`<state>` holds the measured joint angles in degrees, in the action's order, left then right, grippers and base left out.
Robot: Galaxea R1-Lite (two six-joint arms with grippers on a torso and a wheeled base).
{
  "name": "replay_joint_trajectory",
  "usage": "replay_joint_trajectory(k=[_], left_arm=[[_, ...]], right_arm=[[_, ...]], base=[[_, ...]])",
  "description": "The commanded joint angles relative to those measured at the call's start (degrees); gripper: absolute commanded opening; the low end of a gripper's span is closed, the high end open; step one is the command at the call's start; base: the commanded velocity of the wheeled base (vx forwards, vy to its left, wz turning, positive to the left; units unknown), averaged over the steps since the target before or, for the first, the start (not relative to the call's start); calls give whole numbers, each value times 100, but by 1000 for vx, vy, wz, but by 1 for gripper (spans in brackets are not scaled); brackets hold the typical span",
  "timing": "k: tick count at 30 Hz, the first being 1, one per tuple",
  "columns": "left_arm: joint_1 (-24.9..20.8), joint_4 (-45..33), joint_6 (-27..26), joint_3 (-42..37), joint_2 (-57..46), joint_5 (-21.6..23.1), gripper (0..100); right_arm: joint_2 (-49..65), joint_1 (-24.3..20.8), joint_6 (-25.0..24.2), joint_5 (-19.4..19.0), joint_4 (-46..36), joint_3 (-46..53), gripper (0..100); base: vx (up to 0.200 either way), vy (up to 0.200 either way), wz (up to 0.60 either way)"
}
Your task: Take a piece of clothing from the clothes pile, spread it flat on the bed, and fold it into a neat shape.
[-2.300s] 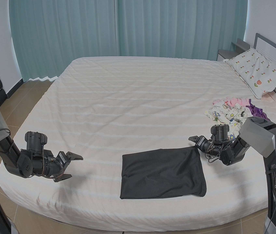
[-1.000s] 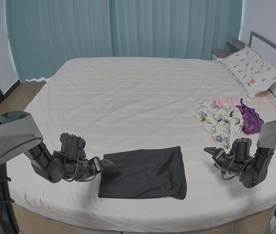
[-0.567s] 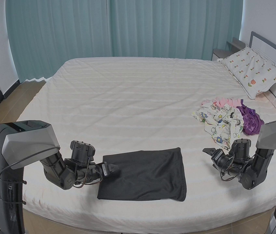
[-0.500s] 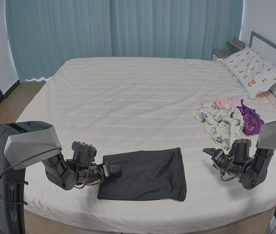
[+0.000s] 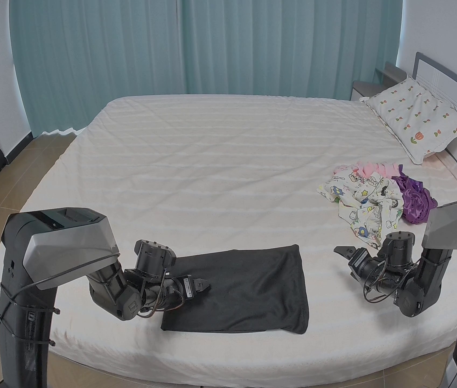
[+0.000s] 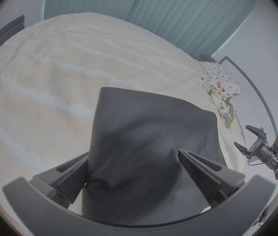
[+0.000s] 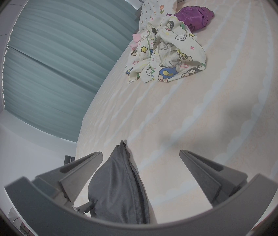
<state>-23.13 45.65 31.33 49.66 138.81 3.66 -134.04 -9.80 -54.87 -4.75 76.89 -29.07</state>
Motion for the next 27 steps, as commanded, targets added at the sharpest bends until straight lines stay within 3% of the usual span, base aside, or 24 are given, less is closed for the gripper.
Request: replay_joint_trajectory(k=[1, 8, 12, 20, 27], left_arm=[[-60, 5, 14, -9, -12, -5, 100], [-34, -13, 31, -80, -100, -14, 100], [45, -13, 14, -168, -214, -84, 100], [-25, -57, 49, -537, -926, -67, 100], [-52, -65, 5, -493, -759, -67, 100]], right_arm=[[-70, -66, 29, -34, 2, 51, 100], [-466, -611, 627, -52, 107, 7, 100], [-439, -795, 732, -26, 186, 7, 100], [-571, -725, 688, -43, 468, 86, 100], [-650, -707, 618, -34, 766, 200, 100]], base=[[0, 0, 0], [0, 0, 0], [0, 0, 0], [0, 0, 0], [0, 0, 0]])
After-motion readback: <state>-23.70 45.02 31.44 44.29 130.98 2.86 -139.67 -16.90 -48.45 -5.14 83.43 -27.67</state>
